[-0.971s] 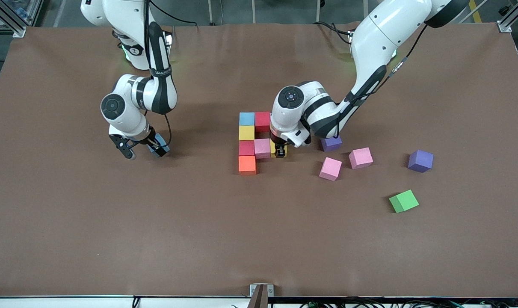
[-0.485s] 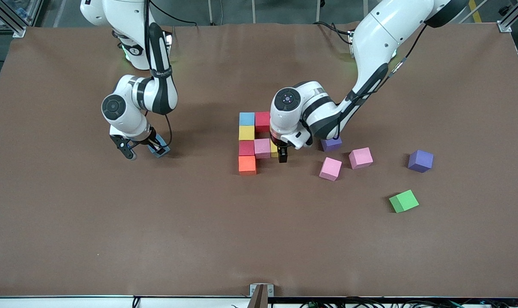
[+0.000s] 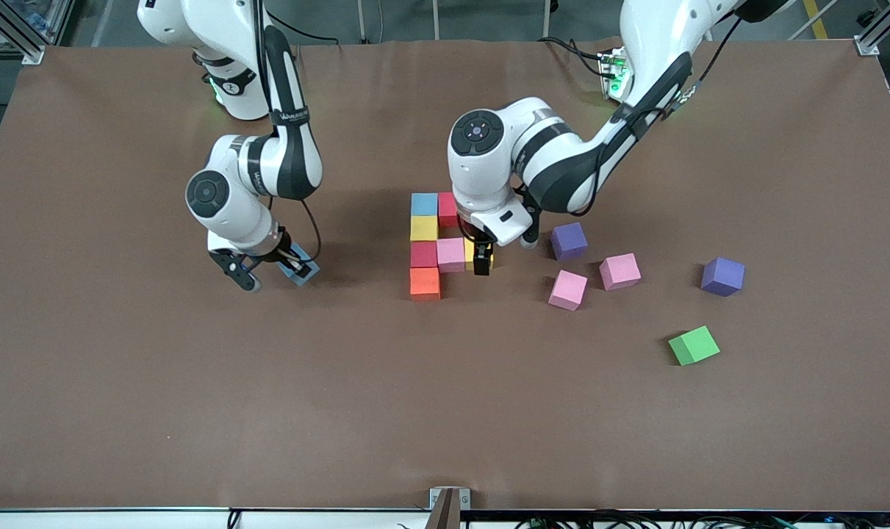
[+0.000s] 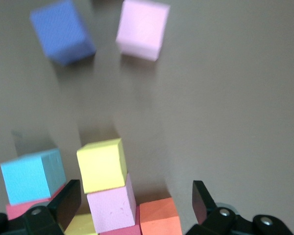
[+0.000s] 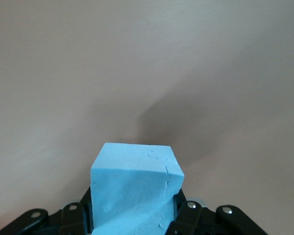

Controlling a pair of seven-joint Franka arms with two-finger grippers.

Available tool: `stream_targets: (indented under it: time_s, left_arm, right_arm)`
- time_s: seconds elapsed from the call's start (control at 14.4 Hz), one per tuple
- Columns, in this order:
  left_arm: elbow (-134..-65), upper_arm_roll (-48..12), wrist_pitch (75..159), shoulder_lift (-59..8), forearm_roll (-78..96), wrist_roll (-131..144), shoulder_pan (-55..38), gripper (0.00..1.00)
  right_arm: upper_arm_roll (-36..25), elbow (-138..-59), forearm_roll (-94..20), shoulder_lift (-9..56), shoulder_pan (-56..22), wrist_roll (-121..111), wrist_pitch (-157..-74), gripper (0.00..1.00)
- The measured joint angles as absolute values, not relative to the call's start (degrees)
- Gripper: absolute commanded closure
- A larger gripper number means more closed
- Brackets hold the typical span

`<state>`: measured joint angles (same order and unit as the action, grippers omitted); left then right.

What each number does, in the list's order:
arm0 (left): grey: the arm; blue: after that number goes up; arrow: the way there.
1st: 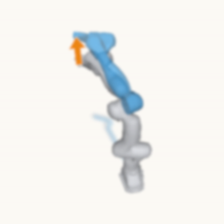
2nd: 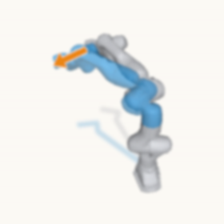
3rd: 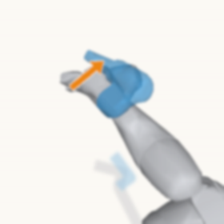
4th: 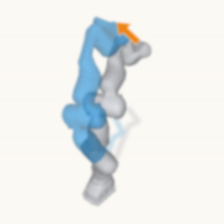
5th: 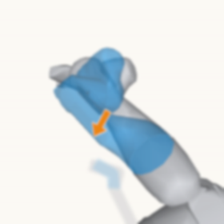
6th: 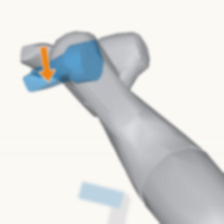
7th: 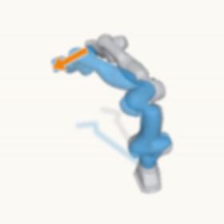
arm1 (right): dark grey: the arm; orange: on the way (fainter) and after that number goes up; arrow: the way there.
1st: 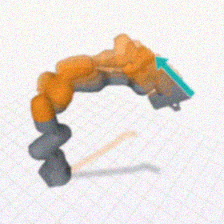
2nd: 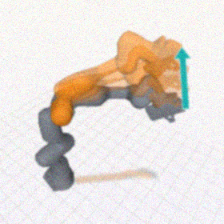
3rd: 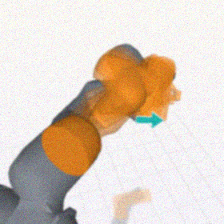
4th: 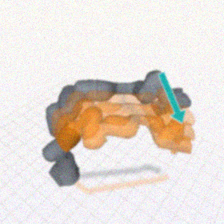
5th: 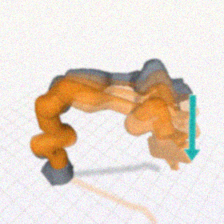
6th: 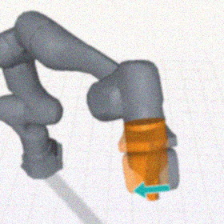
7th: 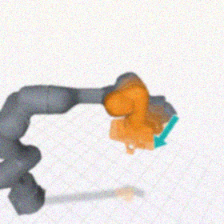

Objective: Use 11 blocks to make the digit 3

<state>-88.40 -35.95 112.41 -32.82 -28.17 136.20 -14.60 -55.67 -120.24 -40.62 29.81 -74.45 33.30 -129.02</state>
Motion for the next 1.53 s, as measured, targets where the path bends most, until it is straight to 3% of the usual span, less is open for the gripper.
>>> stream_targets:
  time_s: [0.42, 0.76, 1.04, 1.53]
  left_arm:
    - [-80.11, -35.83, 103.41, -32.51, -28.09, 111.69, -11.70, 0.00]
    - [-78.84, -35.83, 102.61, -29.81, -27.44, 90.10, -5.16, 0.00]
    - [-78.79, -35.83, 101.00, -28.18, -26.97, 72.65, -0.83, 0.00]
    - [-79.42, -35.65, 98.18, -28.40, -24.67, 45.56, 7.34, 0.00]
  right_arm:
    - [-48.10, -101.50, -40.61, 36.06, -65.29, 32.84, -120.38, 1.00]
    - [-39.46, -88.19, -34.20, 40.83, -56.65, 32.35, -114.38, 1.00]
    - [-31.80, -81.84, -30.08, 42.59, -49.92, 31.38, -113.77, 1.00]
    - [-29.52, -70.01, -29.07, 48.92, -49.09, 30.10, -109.75, 1.00]
